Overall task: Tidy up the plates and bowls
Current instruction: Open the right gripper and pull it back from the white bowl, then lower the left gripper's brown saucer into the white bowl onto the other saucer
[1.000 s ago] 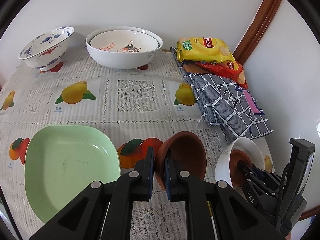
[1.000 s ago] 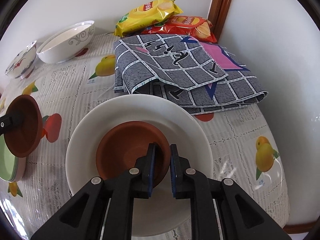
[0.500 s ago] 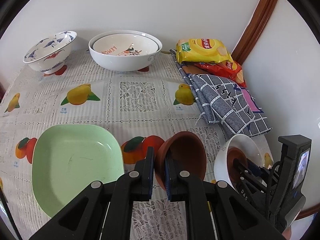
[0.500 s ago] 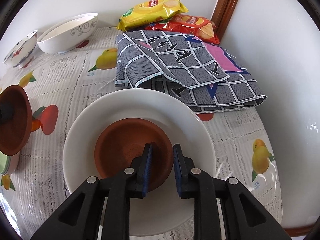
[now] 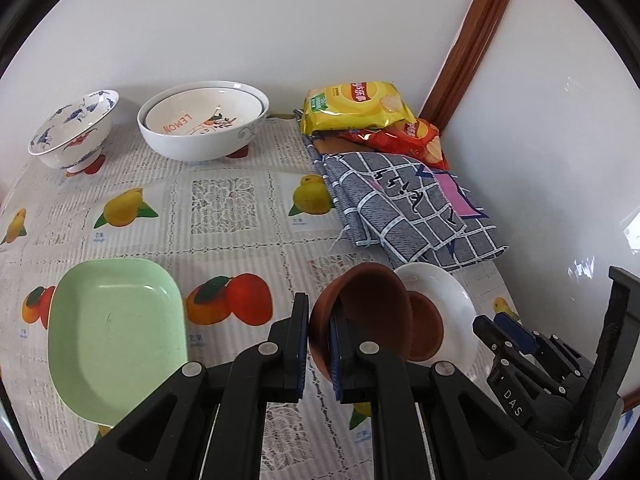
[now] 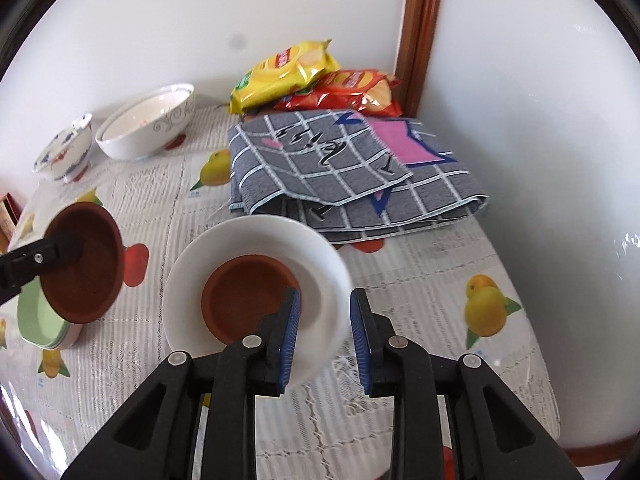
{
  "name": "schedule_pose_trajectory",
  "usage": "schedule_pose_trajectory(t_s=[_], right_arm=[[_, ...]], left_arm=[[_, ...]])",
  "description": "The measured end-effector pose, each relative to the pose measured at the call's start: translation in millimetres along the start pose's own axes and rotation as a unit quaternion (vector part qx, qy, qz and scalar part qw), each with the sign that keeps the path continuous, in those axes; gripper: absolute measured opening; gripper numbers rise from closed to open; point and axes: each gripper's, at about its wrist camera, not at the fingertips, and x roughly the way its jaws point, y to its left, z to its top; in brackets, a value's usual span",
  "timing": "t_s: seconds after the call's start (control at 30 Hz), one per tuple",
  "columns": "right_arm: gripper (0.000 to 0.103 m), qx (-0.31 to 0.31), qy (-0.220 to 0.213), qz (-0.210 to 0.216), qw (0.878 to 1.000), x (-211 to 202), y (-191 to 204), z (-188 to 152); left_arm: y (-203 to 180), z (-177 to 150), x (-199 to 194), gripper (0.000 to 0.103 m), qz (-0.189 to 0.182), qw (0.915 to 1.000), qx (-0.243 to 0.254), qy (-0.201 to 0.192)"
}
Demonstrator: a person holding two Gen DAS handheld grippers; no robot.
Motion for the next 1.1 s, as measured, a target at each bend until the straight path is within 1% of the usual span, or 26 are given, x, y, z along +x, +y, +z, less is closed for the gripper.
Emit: schedule_pose_trajectory(t_s=[0.17,0.37,0.53,0.8,0.93,1.1], right_arm=[[0.026,0.017,-0.016,-0.01,1.0,-19.2,-25.5,-4.5],[0.026,0.032,-0.021,-0.026,0.999,-29.9,-55.8,-13.6],[0.026,0.048,-0.016,-0.037,0.998,-30.7,-77.3,-21.7],[0.026,0.064,-0.003,-0.038,0.997,-21.6,-93.2,-30.1],[0.026,0.064,-0.001,-0.039,0.997,-18.6,-96.6,-30.5],[0.026,0.073,0.001,-0.036,0.997,-14.2,-102.0,-30.8]], left_arm=[[-23.4,-2.1,4.3,0.01,-0.012,0.9999,0.011,0.002],[-44.7,-5.2,19.7,0.01,-0.018,0.9995,0.019,0.016],[-56.6,-6.6,35.0,0.01,-0.017,0.9992,0.024,0.027],[-64.9,-7.4,57.4,0.01,-0.002,0.9989,0.027,0.039],[-66.5,-8.6,66.8,0.01,-0.007,0.9985,0.023,0.05],[-69.1,-9.2,71.7,0.01,-0.004,0.9985,0.021,0.051]])
